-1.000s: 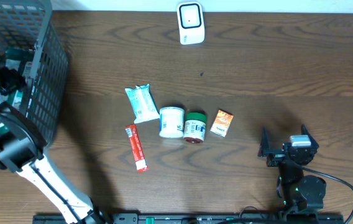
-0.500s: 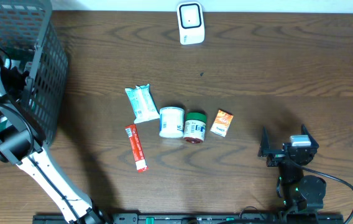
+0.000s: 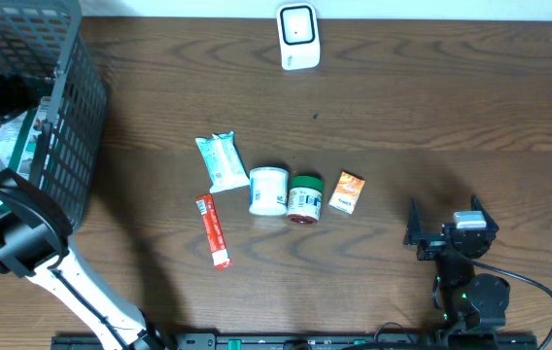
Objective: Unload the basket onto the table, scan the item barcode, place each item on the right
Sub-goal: 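Reach the left gripper into the basket and grasp the green glove bag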
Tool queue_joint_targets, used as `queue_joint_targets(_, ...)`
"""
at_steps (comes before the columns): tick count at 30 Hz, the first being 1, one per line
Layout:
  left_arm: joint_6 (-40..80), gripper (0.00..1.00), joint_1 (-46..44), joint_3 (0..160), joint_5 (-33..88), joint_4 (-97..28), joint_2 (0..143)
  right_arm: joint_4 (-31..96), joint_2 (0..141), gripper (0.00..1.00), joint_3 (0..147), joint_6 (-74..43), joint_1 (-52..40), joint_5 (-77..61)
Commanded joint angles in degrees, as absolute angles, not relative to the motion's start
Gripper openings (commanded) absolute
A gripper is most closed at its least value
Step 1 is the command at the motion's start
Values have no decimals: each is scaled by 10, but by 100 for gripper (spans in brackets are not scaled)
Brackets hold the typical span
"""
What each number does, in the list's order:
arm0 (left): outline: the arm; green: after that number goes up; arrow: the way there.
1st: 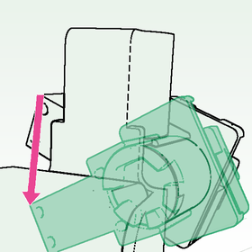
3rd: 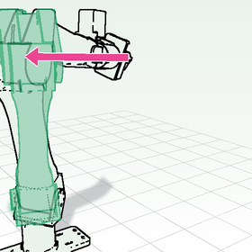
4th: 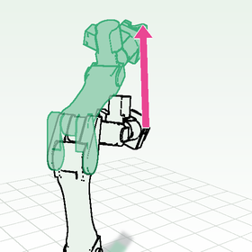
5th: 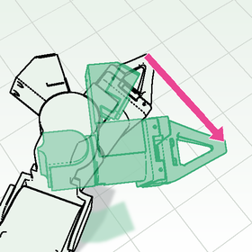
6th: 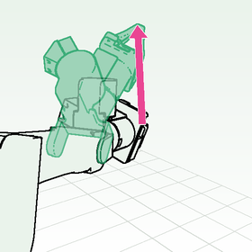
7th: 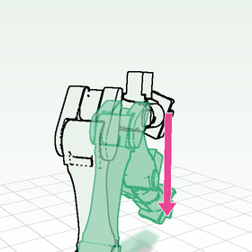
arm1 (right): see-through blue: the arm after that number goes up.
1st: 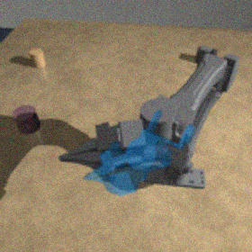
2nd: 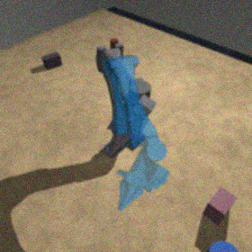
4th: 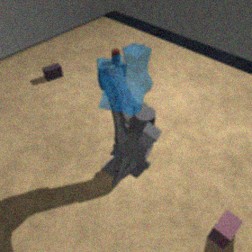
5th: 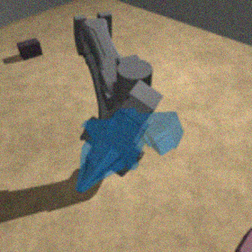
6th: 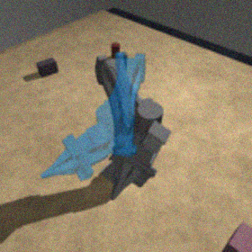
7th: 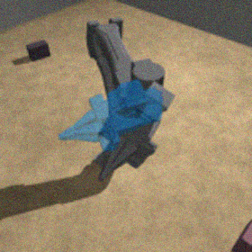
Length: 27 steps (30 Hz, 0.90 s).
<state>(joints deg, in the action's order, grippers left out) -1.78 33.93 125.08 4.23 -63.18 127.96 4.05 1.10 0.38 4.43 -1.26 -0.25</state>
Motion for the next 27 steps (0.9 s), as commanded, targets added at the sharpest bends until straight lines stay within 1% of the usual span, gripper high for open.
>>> queue_joint_targets(1, -82, 63, 347, 1205, -10, -604, 1292, 43, 10, 99, 3, 48, -5, -1)
queue_joint_targets(2, -81, 46, 350, 1192, -26, -591, 1292, 43, 10, 99, 3, 48, -5, -1)
queue_joint_targets(5, -82, 35, 359, 1166, -42, -570, 1292, 43, 10, 99, 3, 48, -5, -1)
queue_joint_targets(6, -82, 29, 368, 1141, -43, -555, 1292, 43, 10, 99, 3, 48, -5, -1)
queue_joint_targets(7, -81, 25, 371, 1132, -45, -551, 1292, 43, 10, 99, 3, 48, -5, -1)
queue_joint_targets(11, -79, 21, 387, 1089, -88, -529, 1292, 43, 10, 99, 3, 48, -5, -1)
queue_joint_targets(19, -67, 21, 402, 1038, -94, -505, 1292, 43, 10, 99, 3, 48, -5, -1)
queue_joint_targets(23, -53, 20, 401, 1038, -26, -519, 1292, 43, 10, 99, 3, 48, -5, -1)
queue_joint_targets(27, -51, 19, 401, 1039, 84, -536, 1292, 43, 10, 99, 3, 48, -5, -1)
